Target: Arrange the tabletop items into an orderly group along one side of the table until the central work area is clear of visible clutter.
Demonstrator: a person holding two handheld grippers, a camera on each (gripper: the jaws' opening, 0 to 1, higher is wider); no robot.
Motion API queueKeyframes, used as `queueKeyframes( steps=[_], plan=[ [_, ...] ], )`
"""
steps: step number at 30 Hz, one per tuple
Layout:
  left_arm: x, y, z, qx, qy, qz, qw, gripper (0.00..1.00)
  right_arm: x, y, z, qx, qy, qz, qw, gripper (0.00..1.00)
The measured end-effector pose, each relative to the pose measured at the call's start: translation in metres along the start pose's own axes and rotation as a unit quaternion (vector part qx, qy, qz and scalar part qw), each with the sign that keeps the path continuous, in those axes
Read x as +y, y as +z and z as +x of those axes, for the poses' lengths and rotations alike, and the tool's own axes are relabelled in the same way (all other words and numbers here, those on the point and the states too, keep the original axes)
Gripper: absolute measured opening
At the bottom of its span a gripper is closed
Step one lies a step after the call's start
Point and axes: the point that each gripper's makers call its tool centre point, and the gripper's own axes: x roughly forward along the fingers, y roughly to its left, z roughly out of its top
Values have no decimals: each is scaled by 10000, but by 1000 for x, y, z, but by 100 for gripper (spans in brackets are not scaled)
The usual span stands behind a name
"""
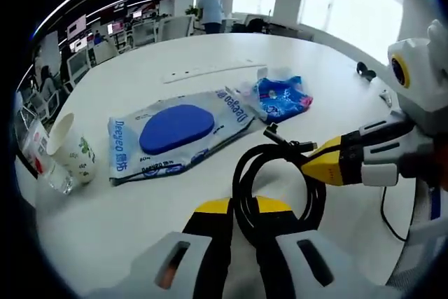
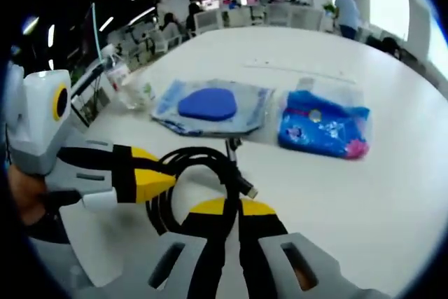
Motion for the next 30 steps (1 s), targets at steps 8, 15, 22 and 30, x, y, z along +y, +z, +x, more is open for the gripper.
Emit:
queueKeyframes(
  steps=[8, 15, 22, 30],
  plan=[
    [4, 0, 11, 109, -21, -22, 9999, 10, -6, 1, 10, 136, -42, 133, 9998, 1],
    [5, 0, 16, 121, -31, 50, 9999, 10, -9, -1, 14, 208, -89, 163, 9996, 2],
    [6, -1, 18, 130, -39, 62, 9999, 10, -9, -2, 17, 279, -137, 174, 9994, 2],
    [6, 1, 20, 96, -46, 89, 9999, 11, -11, -2, 18, 291, -202, 200, 9992, 2]
  ],
)
